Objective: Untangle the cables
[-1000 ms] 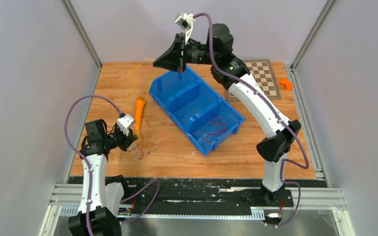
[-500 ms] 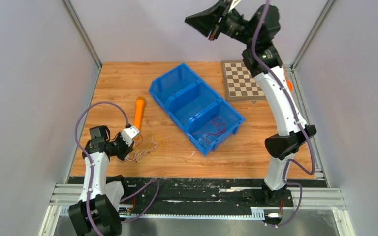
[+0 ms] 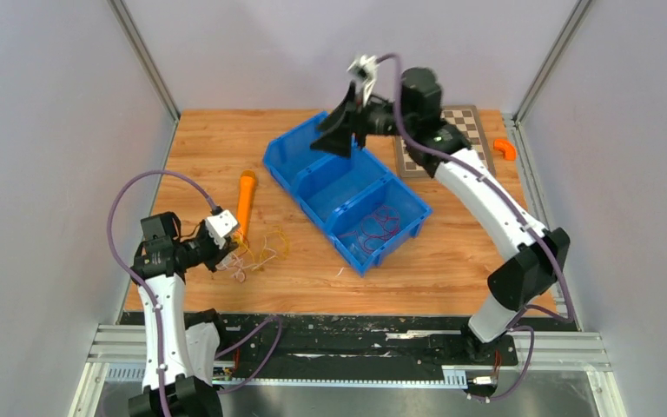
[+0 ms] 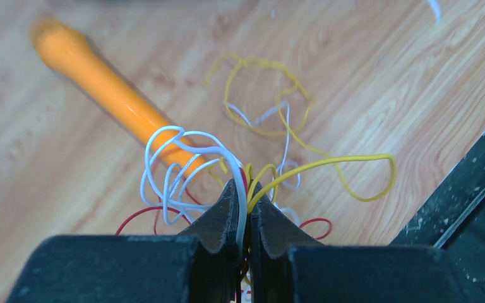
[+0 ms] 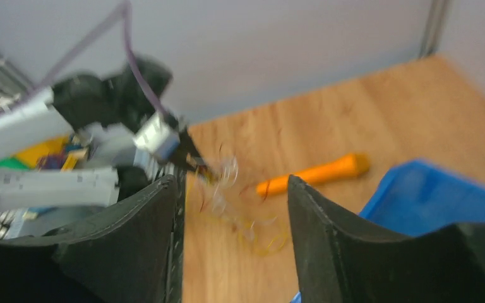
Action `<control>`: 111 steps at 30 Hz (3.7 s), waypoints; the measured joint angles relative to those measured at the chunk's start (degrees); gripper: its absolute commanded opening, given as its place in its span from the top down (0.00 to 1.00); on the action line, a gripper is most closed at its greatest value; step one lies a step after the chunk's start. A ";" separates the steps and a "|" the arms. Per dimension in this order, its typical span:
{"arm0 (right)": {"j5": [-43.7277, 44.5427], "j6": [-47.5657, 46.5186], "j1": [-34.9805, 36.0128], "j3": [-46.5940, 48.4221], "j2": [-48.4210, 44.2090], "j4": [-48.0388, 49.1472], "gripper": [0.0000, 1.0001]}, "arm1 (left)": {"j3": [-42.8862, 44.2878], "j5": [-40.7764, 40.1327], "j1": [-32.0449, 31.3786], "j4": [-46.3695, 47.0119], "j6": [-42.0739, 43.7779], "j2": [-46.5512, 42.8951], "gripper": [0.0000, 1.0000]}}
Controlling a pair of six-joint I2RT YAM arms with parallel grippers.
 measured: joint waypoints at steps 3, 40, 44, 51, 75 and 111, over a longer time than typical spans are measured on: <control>-1.53 -5.14 3.67 -6.80 2.51 -6.97 0.23 | 4.46 4.13 0.00 -1.29 -2.32 -2.01 1.00; -3.26 0.28 24.37 0.42 24.09 -6.78 1.00 | 8.50 7.78 -2.40 3.23 -23.63 -2.89 0.88; -4.35 2.45 23.96 0.46 23.67 -4.72 1.00 | 6.36 5.95 -3.08 4.98 -22.08 -1.70 0.85; -5.46 8.48 21.62 3.37 21.03 -1.97 1.00 | 2.75 1.16 -2.69 6.95 -18.03 3.34 0.75; -5.73 30.51 3.93 16.09 10.21 18.43 1.00 | -3.28 -11.19 2.78 7.98 -9.42 10.10 0.78; 6.47 -16.06 12.04 -15.02 11.89 -19.19 0.01 | 11.74 -18.38 -5.62 -8.81 -18.23 20.09 0.39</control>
